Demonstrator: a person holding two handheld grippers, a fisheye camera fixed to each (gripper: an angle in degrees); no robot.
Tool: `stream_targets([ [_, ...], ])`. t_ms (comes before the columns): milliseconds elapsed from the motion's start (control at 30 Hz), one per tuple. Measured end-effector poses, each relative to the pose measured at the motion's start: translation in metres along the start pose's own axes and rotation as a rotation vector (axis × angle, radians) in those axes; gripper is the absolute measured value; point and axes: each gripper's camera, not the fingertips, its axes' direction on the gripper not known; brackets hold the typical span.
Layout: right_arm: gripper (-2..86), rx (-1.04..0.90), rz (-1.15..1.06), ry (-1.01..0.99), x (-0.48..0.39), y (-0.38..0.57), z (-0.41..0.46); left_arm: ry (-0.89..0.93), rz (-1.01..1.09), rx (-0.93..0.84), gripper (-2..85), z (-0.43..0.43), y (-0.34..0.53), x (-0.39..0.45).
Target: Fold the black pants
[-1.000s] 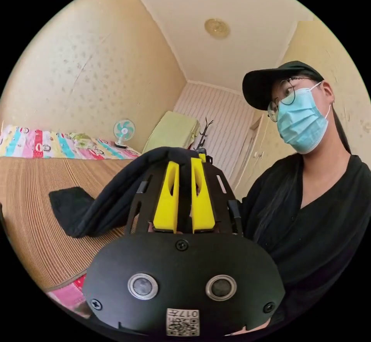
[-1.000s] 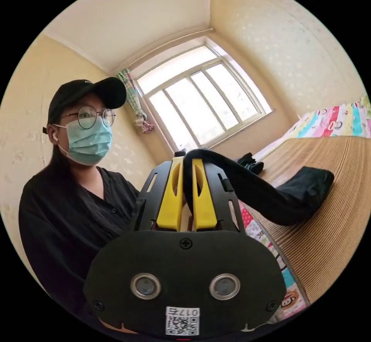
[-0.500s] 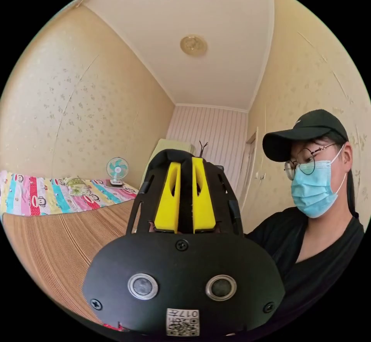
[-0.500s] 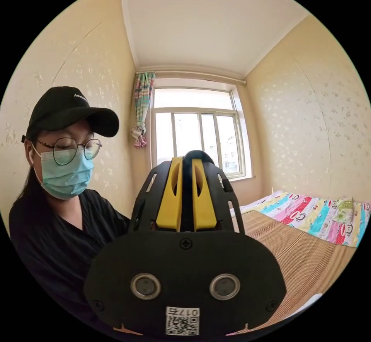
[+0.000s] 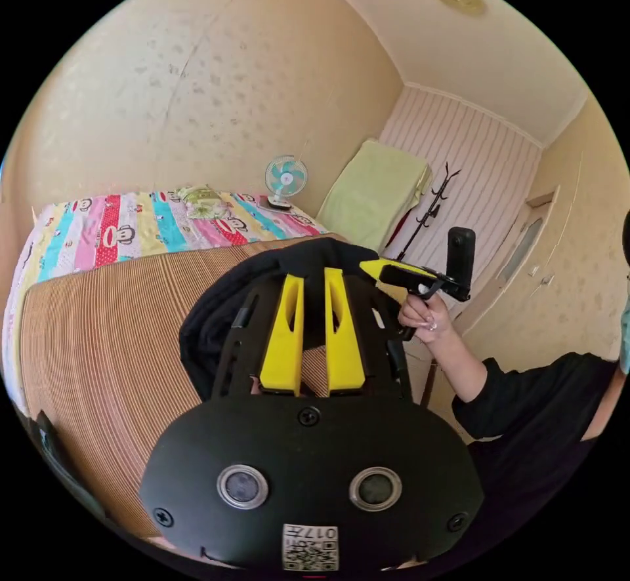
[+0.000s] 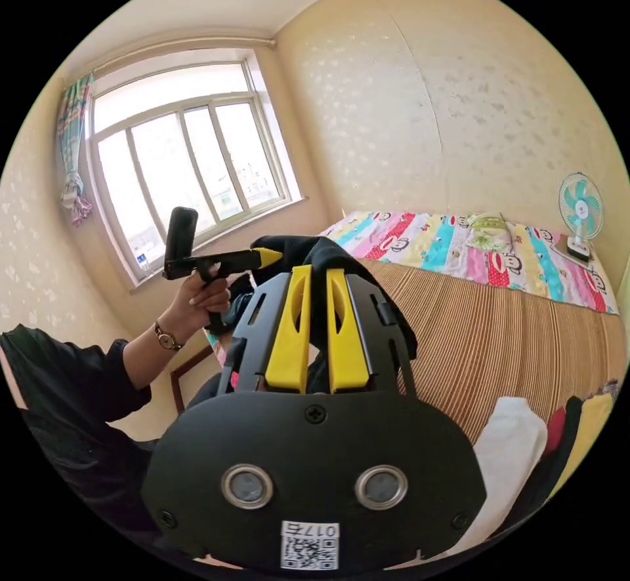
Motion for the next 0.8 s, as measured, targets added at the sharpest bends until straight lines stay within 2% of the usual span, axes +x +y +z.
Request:
stream_targets([
  [100, 4.3, -0.186, 0.072, -0.013, 0.015, 0.093, 0.051, 0.020, -0.102, -0.178, 5.7, 0.060, 0.099, -0.038],
  [167, 5.3, -0.346, 0.209, -0.074, 0.029, 0.164, 0.081, 0.036, -0.235, -0.326, 7.6, 0.093, 0.164, -0.061],
  [233, 5.8, -0.418, 0.327, -0.110, 0.038, 0.205, 0.086, 0.066, -0.328, -0.306, 9.4, 0.088, 0.198, -0.074],
  [267, 6.2, -0.408, 0.394, -0.137, 0.045, 0.222, 0.078, 0.106, -0.385, -0.215, 10.0, 0.071, 0.208, -0.083],
  [367, 9.4, -0.274, 0.549, -0.185, 0.076, 0.222, 0.043, 0.141, -0.508, -0.031, 13.5, 0.031, 0.200, -0.123],
  [467, 14.2, -0.128, 0.629, -0.279, 0.121, 0.179, 0.019, 0.158, -0.553, -0.039, 19.7, 0.018, 0.149, -0.176],
  [533, 16.8, -0.106, 0.651, -0.329, 0.145, 0.146, 0.022, 0.139, -0.561, -0.054, 22.4, 0.018, 0.115, -0.205],
  [600, 18.8, -0.147, 0.655, -0.369, 0.163, 0.116, 0.042, 0.130, -0.570, -0.115, 23.5, 0.031, 0.088, -0.231],
  [667, 20.1, -0.271, 0.650, -0.359, 0.178, 0.092, 0.079, 0.162, -0.613, -0.220, 24.0, 0.058, 0.071, -0.256],
  [800, 19.7, -0.308, 0.698, -0.374, 0.180, 0.095, 0.107, 0.177, -0.606, -0.162, 21.1, 0.054, 0.077, -0.257],
])
